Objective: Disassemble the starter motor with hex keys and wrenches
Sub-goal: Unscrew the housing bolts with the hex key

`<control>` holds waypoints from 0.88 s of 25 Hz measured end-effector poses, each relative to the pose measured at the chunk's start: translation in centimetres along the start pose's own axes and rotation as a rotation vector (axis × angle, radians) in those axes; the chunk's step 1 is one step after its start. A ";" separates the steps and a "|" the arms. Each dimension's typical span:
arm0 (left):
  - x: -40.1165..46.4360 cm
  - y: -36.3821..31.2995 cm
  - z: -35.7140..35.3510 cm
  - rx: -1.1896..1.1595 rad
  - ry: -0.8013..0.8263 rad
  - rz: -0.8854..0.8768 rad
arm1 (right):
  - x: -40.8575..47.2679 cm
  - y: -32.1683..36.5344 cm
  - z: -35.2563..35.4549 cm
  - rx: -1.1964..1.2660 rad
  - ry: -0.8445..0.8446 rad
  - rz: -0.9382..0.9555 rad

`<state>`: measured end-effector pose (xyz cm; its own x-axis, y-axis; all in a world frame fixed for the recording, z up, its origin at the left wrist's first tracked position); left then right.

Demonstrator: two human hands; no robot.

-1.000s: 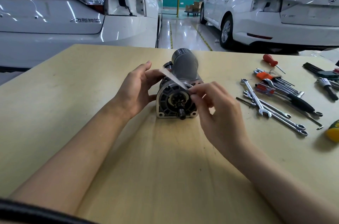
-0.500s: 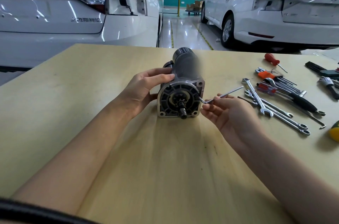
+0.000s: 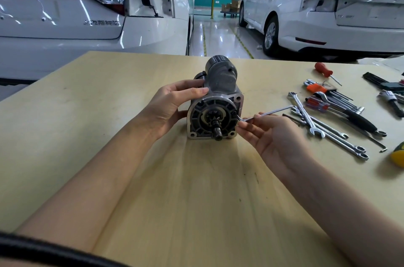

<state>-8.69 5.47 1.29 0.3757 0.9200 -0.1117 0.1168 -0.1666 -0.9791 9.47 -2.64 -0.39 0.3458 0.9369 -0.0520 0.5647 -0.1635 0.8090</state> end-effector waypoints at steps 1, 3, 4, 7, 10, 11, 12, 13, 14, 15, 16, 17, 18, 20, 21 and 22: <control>-0.1 0.0 -0.1 -0.001 0.001 -0.001 | -0.1 0.1 0.0 0.011 0.008 0.007; 0.0 0.0 -0.1 0.000 -0.004 0.003 | -0.3 0.4 -0.1 -0.008 0.040 0.057; 0.0 0.0 -0.1 0.001 -0.007 0.007 | -0.4 0.6 -0.1 -0.053 0.061 0.103; 0.0 0.0 -0.1 0.003 -0.010 0.006 | -0.7 1.5 -0.7 -0.351 0.126 0.343; -0.1 -0.1 -0.1 0.015 0.005 -0.006 | -1.3 2.1 -2.0 -0.831 0.231 0.796; -0.1 0.0 -0.1 0.021 0.004 -0.008 | -1.6 2.0 -2.5 -0.963 0.277 0.947; 0.0 0.0 -0.1 0.022 -0.003 -0.006 | -1.9 1.9 -2.8 -1.061 0.323 1.068; 0.0 0.0 -0.1 0.008 -0.011 0.006 | -2.1 1.8 -3.0 -1.139 0.369 1.152; 0.1 0.0 0.0 -0.037 -0.013 0.032 | -2.2 1.6 -3.1 -1.206 0.426 1.203; 0.1 0.1 0.1 -0.113 -0.007 0.068 | -2.3 1.3 -3.3 -1.269 0.492 1.239; 0.1 0.1 0.2 -0.197 0.012 0.097 | -2.5 1.0 -3.4 -1.330 0.554 1.271; 0.2 0.1 0.3 -0.254 0.032 0.115 | -2.7 0.7 -3.5 -1.384 0.599 1.294; 0.2 0.1 0.3 -0.272 0.049 0.123 | -2.7 0.5 -3.5 -1.421 0.621 1.300; 0.2 0.1 0.3 -0.238 0.059 0.117 | -2.7 0.5 -3.5 -1.441 0.632 1.284; 0.3 0.1 0.3 -0.220 0.056 0.110 | -2.7 0.6 -3.5 -1.443 0.636 1.274; 0.4 0.1 0.4 -0.208 0.053 0.105 | -2.6 0.5 -3.6 -1.448 0.639 1.264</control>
<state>-8.87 5.94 1.05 0.4425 0.8750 -0.1964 0.2594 -0.3346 -0.9060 6.18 -4.09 2.25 -0.4578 0.5250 0.7175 -0.7424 -0.6698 0.0164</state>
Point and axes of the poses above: each hand's wrist, its own x-axis towards the middle knuckle, its own z-axis out of the back of the hand, y = z × x, the point moved 4 cm from there along x, towards the middle knuckle, and after that the axes turned 10 degrees about z, right-handed, at the moved point
